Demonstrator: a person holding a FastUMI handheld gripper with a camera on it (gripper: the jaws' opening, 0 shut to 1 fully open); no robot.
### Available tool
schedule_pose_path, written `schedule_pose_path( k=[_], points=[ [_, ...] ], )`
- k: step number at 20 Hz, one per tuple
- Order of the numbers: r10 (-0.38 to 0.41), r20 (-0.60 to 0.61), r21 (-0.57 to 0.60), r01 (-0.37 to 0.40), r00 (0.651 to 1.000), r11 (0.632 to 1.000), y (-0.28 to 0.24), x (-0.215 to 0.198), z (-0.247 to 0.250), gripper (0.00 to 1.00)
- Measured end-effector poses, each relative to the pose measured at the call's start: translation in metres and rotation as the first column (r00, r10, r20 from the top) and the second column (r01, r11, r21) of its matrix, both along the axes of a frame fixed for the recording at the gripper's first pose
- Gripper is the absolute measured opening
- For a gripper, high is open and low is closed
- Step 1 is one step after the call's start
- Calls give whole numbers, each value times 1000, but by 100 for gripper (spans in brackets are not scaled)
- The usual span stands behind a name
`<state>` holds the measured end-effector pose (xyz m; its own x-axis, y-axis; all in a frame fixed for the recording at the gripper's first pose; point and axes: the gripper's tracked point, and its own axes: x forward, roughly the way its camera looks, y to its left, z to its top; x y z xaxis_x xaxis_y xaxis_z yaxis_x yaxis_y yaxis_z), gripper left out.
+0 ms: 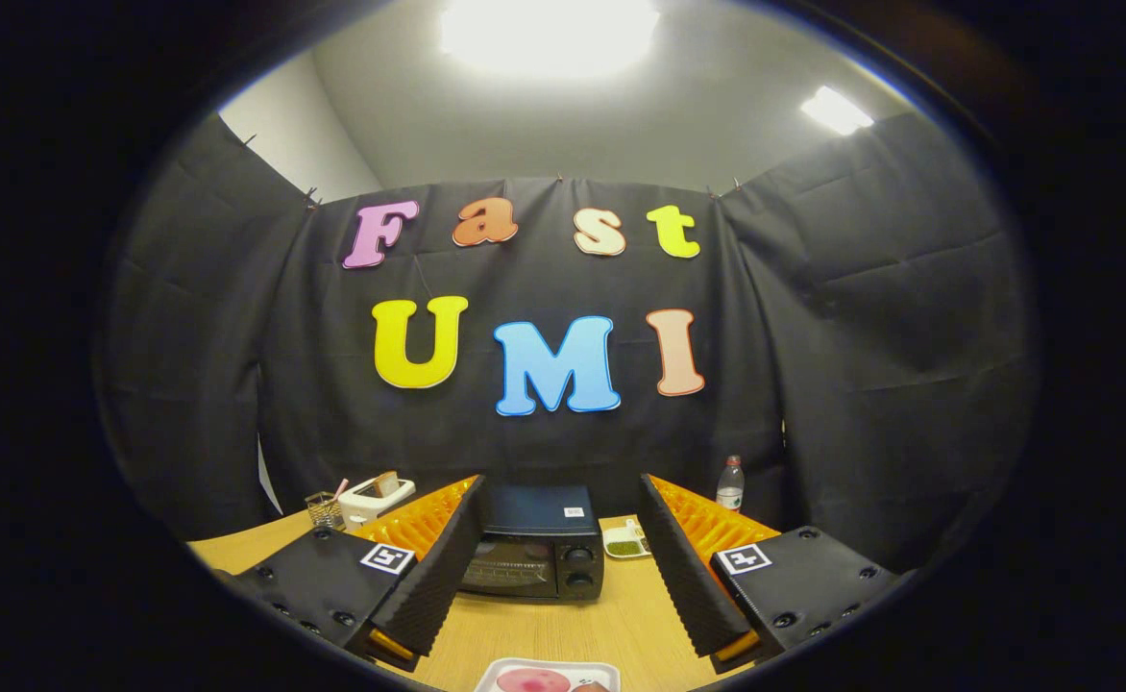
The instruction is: Open the toaster oven, put the food inside, and close the toaster oven door.
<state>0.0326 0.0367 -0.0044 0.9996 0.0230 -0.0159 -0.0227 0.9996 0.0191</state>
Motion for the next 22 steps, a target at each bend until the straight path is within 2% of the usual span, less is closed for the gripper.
schedule_pose_path(
  k=[11,22],
  points=[
    [76,-34,30,-75,996,997,60,82,-23,98],
    [124,-168,12,-124,978,992,118,157,-98,98]
  ],
)
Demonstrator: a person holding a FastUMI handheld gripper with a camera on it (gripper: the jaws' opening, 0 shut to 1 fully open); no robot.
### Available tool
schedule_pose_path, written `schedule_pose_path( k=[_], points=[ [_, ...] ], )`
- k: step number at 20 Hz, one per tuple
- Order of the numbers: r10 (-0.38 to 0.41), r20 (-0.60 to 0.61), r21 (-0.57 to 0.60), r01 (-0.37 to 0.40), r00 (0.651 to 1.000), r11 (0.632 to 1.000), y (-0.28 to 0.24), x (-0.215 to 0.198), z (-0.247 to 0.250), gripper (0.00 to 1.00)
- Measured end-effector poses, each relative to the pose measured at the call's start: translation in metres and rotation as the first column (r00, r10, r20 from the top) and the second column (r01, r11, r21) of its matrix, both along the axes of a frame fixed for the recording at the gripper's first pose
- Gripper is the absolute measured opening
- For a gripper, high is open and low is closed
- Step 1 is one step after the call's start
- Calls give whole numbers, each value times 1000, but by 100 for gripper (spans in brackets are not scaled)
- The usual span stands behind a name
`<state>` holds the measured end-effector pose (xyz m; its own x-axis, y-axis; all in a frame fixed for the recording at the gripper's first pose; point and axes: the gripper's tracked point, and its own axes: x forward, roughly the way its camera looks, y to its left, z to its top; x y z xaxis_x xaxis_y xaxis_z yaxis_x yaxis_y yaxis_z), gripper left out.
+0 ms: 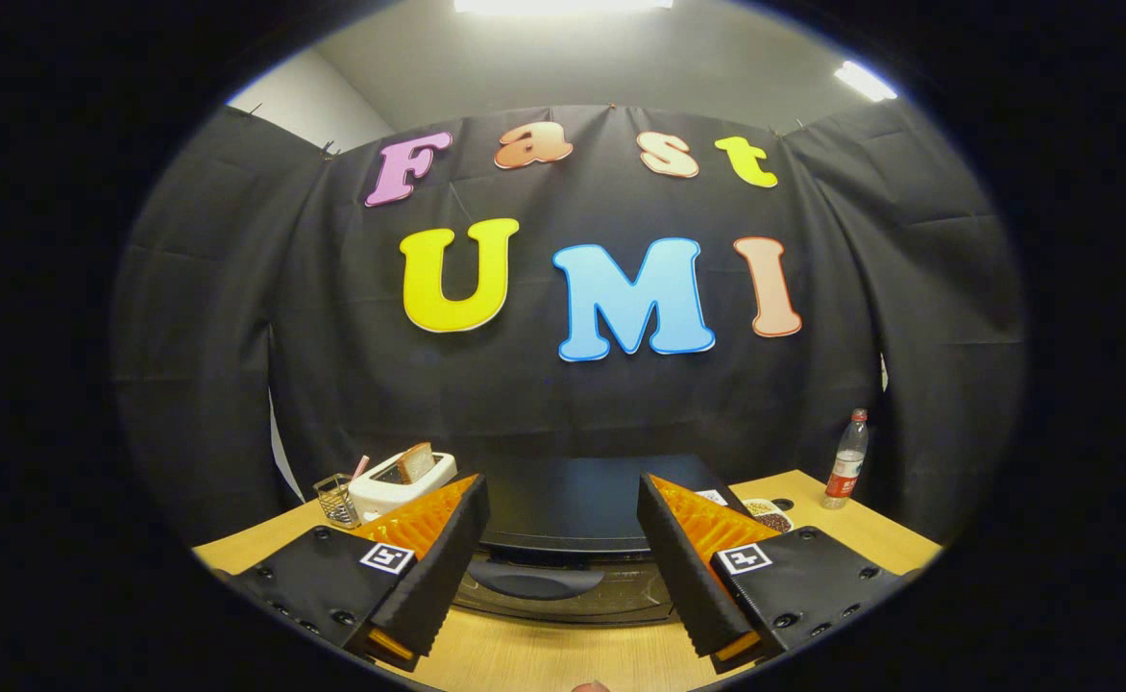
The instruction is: Open the toaster oven, put the food inside, and close the toaster oven door.
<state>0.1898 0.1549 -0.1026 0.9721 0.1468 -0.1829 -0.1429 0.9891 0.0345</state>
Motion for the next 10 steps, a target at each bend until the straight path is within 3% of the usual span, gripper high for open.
schedule_pose_path(
  k=[10],
  points=[
    [-44,-164,-41,37,985,998,18,27,-69,99]
  ],
)
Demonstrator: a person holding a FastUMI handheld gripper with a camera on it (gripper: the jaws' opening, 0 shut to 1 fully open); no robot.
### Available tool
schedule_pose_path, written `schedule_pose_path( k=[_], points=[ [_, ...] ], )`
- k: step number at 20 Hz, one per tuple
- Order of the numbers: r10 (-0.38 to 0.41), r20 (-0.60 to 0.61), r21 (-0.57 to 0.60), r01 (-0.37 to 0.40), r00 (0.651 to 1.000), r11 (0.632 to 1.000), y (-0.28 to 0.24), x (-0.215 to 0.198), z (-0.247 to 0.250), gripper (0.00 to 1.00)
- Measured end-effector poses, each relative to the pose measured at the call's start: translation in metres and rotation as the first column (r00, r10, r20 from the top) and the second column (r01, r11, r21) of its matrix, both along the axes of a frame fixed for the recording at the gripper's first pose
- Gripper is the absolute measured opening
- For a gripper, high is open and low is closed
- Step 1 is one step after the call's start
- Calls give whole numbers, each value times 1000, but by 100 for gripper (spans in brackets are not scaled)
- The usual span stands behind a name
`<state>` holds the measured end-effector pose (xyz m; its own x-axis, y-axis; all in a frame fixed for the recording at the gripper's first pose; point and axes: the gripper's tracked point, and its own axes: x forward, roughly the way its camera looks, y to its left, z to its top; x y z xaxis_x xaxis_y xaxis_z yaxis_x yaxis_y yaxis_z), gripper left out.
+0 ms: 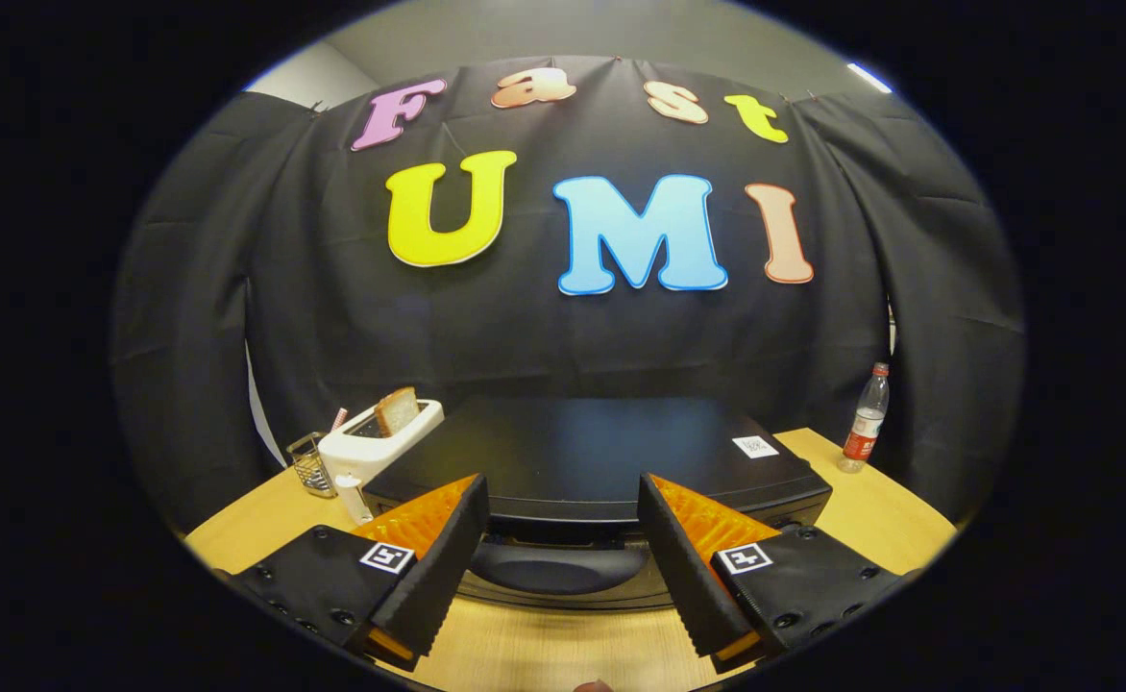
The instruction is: Open the toaster oven, put the food inside, and close the toaster oven door.
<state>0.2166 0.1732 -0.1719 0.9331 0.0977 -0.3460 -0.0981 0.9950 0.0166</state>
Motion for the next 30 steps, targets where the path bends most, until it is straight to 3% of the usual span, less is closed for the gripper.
schedule_pose_path(
  k=[5,10,21,30],
  points=[
    [-17,-55,-63,13,998,998,-1,-5,-26,97],
    [-30,-44,-21,29,999,999,-2,-10,-24,97],
    [29,-81,-34,-32,996,999,-4,-75,-41,97],
    [30,-126,-74,-40,992,996,-6,-111,-63,97]
  ],
)
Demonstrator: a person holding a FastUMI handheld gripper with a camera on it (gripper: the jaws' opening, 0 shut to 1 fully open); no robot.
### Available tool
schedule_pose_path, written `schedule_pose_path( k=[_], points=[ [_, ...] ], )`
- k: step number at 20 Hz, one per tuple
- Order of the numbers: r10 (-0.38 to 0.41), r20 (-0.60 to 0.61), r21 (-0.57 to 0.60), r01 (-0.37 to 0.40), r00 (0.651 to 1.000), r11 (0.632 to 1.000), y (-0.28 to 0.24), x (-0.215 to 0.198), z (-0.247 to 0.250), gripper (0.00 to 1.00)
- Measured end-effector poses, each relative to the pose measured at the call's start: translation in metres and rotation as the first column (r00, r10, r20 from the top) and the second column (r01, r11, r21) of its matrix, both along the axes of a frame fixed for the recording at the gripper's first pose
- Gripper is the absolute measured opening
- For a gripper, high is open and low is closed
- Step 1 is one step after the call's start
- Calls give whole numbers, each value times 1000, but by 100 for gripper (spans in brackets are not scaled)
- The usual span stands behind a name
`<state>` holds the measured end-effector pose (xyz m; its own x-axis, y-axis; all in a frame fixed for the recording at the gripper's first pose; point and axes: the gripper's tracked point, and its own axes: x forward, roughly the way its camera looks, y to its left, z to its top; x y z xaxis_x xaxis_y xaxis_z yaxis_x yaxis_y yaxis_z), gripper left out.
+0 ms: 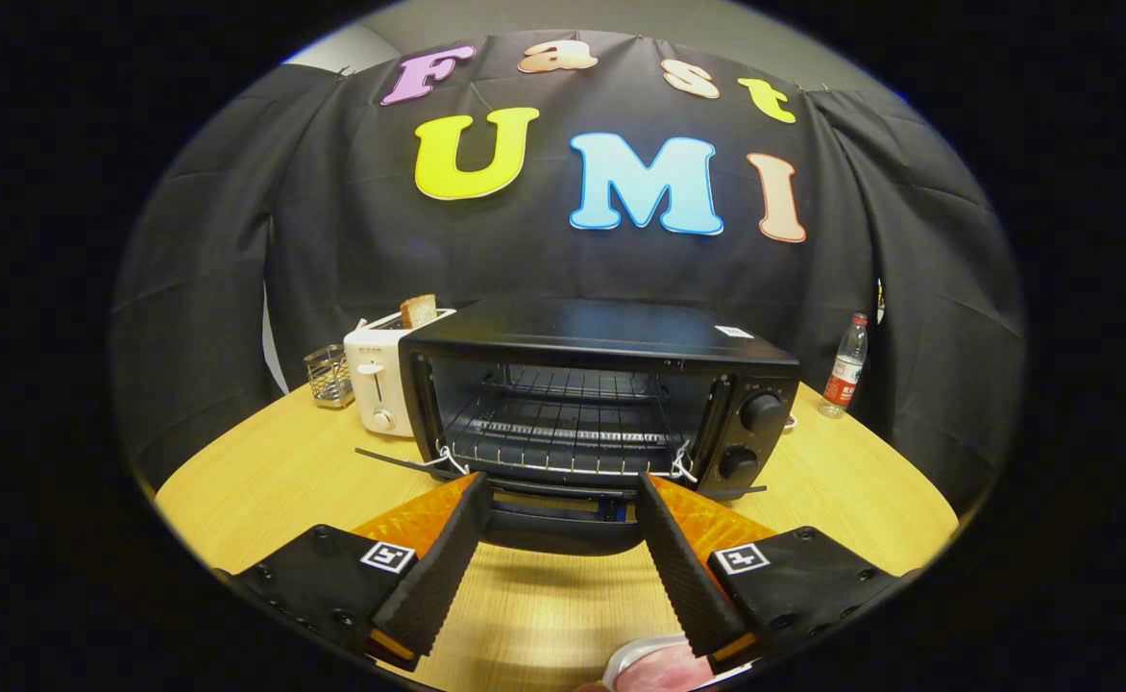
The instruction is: Open the toaster oven, put the food inside, and close the toaster oven door.
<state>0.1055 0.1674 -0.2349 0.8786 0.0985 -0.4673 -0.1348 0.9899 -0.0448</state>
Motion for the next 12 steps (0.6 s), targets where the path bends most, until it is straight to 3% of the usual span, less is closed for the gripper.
schedule_pose_path(
  k=[7,12],
  points=[
    [15,-105,-6,-16,994,1000,0,-40,-31,97],
    [23,-106,14,-22,994,1000,-9,-73,-17,98]
  ],
)
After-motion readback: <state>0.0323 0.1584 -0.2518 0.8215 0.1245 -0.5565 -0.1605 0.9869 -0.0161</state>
